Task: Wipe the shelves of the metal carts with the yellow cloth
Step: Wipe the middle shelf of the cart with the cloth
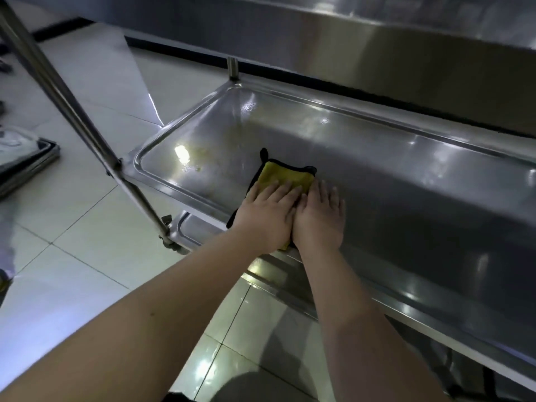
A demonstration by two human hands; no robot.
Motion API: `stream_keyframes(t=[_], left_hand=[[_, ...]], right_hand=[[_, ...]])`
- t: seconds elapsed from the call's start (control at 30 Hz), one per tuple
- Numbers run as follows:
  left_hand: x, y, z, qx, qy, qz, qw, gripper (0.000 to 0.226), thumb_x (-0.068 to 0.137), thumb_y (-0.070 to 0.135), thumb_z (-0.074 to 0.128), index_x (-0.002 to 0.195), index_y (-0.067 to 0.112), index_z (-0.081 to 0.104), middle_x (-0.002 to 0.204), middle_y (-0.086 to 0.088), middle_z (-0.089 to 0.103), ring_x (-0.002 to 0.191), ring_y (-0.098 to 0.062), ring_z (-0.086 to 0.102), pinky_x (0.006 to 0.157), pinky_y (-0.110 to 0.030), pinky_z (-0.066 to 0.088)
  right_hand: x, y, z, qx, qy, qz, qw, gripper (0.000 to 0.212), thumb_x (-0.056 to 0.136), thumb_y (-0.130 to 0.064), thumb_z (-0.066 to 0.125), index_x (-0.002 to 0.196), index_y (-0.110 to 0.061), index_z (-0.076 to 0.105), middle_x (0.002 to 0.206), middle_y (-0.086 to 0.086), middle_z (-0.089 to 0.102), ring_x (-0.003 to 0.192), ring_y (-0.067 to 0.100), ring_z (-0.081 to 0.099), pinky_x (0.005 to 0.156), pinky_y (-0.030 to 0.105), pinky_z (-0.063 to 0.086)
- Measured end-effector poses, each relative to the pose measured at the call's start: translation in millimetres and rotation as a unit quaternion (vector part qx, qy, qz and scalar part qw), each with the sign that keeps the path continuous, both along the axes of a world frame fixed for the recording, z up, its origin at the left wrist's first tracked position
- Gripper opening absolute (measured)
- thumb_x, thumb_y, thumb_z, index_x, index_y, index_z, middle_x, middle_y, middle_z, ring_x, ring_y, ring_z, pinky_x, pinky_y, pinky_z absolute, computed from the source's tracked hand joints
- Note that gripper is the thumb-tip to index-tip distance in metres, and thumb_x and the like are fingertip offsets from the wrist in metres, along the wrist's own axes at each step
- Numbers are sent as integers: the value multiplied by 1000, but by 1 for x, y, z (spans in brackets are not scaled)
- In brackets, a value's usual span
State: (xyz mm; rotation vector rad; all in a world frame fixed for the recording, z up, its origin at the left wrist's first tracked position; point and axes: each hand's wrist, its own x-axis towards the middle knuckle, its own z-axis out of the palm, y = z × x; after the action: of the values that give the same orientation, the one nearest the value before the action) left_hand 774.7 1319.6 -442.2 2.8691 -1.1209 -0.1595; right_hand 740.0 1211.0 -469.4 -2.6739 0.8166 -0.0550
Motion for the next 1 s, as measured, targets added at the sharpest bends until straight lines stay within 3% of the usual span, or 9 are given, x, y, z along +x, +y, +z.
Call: stream_keyframes(t=[0.13,0.3,0.47,0.6,0.7,0.83,0.9,1.0], left_hand=[[15,16,0,-22,9,48,999,53,99,52,11,151,40,15,160,11,17,148,-13,11,119,-49,1],[98,93,6,7,17,102,995,54,100,54,14,152,41,14,161,9,15,148,-12,8,118,-47,-9],[119,94,-8,4,-46,33,998,49,100,47,17,149,44,20,160,7,18,147,-20,14,119,-48,-2],[96,42,-17,-30,-63,-89,994,49,100,46,18,149,46,18,160,4,19,146,-26,17,118,-49,5],[77,12,-17,-41,-27,-134,990,51,102,44,19,152,40,13,162,0,13,147,-29,11,117,-52,0],[91,5,-7,25,58,-145,987,57,103,42,17,153,33,-10,161,1,-16,148,-27,-9,118,-52,-4],[102,5,4,43,92,-162,981,59,102,45,20,153,34,-7,161,1,-18,149,-27,-6,119,-50,3],[100,15,2,35,56,-179,982,55,100,53,18,152,43,4,162,-3,-13,149,-25,-7,117,-55,0]], right_hand=[[-2,5,-1,-22,25,11,999,58,101,-47,9,156,-27,8,164,-1,0,150,22,-3,120,39,-3],[-3,12,-7,-74,50,37,995,66,95,-62,11,154,-34,0,163,4,-8,149,28,-7,117,44,-7],[0,9,-11,-109,48,13,993,66,94,-64,11,154,-38,3,164,2,-4,150,27,-4,119,44,-2],[12,12,-11,-93,96,-45,990,57,97,-58,13,151,-46,-2,163,-4,-8,149,26,-7,119,45,-3],[20,19,-10,-76,104,-98,987,55,97,-57,8,149,-48,-5,163,-7,-10,149,27,-9,118,47,-5],[19,27,-7,-72,90,-119,986,55,96,-61,9,149,-52,-3,162,-11,-7,149,25,-9,119,47,-5],[18,32,-4,-77,83,-124,986,55,96,-62,10,149,-52,-1,162,-12,-5,149,24,-8,119,46,-5],[18,37,-1,-81,96,-140,982,55,97,-58,13,150,-50,1,163,-11,-3,149,26,-5,119,48,-4]])
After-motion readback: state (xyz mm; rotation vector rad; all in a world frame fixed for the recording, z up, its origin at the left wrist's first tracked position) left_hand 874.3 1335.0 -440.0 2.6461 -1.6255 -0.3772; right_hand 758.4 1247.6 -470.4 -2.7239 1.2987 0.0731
